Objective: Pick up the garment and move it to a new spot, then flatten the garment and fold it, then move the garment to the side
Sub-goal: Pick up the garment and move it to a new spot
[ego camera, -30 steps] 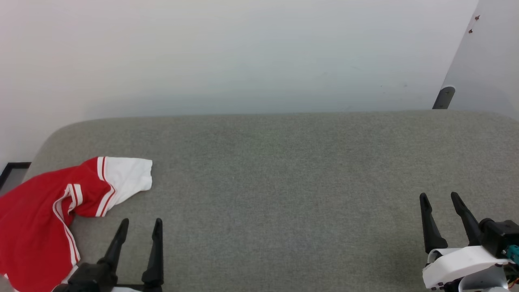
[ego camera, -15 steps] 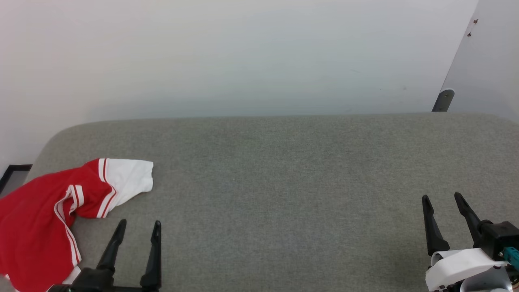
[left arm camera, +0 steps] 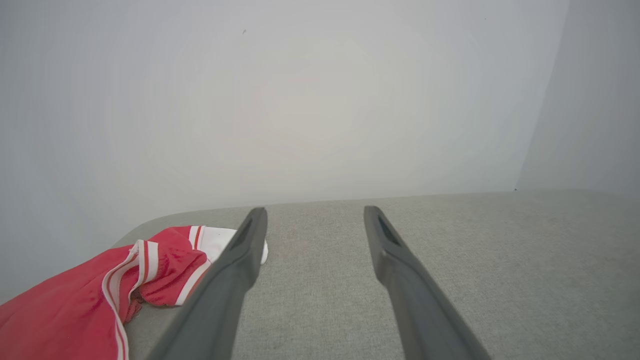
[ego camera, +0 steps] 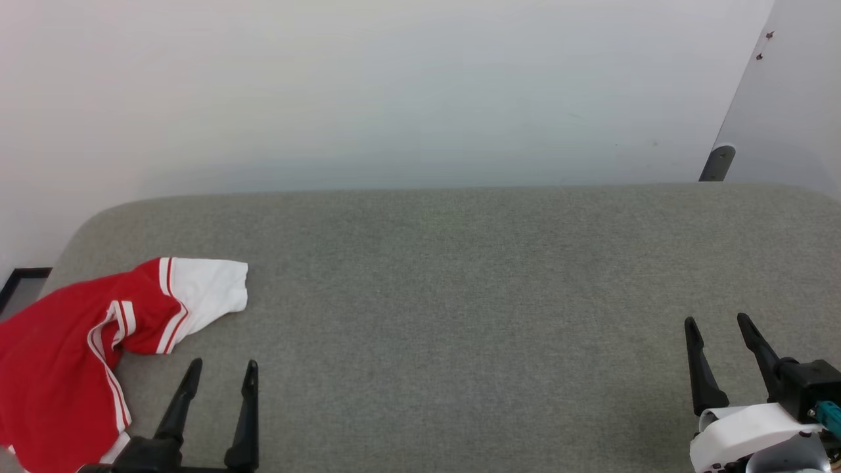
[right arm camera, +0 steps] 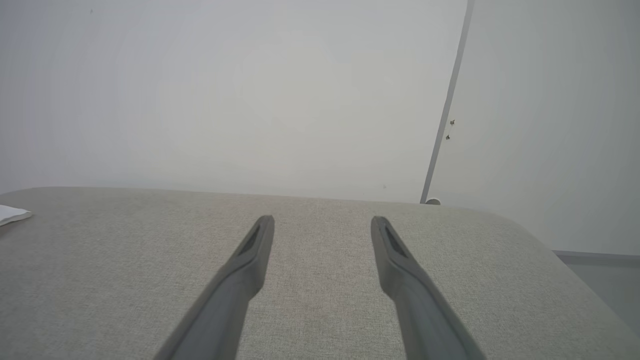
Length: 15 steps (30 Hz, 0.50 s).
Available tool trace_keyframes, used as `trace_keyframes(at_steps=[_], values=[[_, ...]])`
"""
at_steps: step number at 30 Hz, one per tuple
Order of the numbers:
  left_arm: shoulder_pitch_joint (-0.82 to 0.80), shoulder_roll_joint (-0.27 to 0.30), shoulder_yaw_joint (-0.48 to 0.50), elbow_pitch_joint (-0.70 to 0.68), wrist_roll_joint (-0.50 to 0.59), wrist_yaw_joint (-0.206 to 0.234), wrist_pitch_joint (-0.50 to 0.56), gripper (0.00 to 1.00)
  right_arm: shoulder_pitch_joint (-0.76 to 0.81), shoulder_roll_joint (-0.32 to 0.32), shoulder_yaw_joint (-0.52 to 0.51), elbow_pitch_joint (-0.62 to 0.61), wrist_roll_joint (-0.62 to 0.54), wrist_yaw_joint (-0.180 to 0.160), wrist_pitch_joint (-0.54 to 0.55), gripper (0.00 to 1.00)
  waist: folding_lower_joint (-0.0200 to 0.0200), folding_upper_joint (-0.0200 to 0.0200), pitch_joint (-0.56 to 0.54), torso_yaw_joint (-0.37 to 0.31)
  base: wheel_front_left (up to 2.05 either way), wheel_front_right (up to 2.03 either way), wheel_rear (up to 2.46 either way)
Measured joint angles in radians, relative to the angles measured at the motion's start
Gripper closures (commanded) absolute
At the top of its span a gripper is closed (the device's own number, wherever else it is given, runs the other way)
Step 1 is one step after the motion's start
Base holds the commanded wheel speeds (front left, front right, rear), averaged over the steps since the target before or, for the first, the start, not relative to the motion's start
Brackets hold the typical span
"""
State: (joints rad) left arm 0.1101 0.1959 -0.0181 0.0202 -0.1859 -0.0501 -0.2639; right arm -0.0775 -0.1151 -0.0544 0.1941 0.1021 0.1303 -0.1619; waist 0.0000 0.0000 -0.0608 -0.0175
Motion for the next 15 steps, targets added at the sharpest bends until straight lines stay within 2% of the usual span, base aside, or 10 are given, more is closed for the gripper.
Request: trace_keyframes(at_steps=[9,15], values=[[0.0,-0.004,0.011,0.014,0.003,-0.012,0.0,0.0,0.005,0.0,-0.004,-0.002,-0.002,0.0,0.004,0.0,0.0,0.0,-0.004,0.008,0.0,0.0,0.0],[-0.013,-0.001,0.023,0.049,0.001,-0.012,0.0,0.0,0.007,0.0,0.007,0.002,0.007,0.0,0.004,0.0,0.0,0.0,-0.012,0.048,0.0,0.0,0.0]])
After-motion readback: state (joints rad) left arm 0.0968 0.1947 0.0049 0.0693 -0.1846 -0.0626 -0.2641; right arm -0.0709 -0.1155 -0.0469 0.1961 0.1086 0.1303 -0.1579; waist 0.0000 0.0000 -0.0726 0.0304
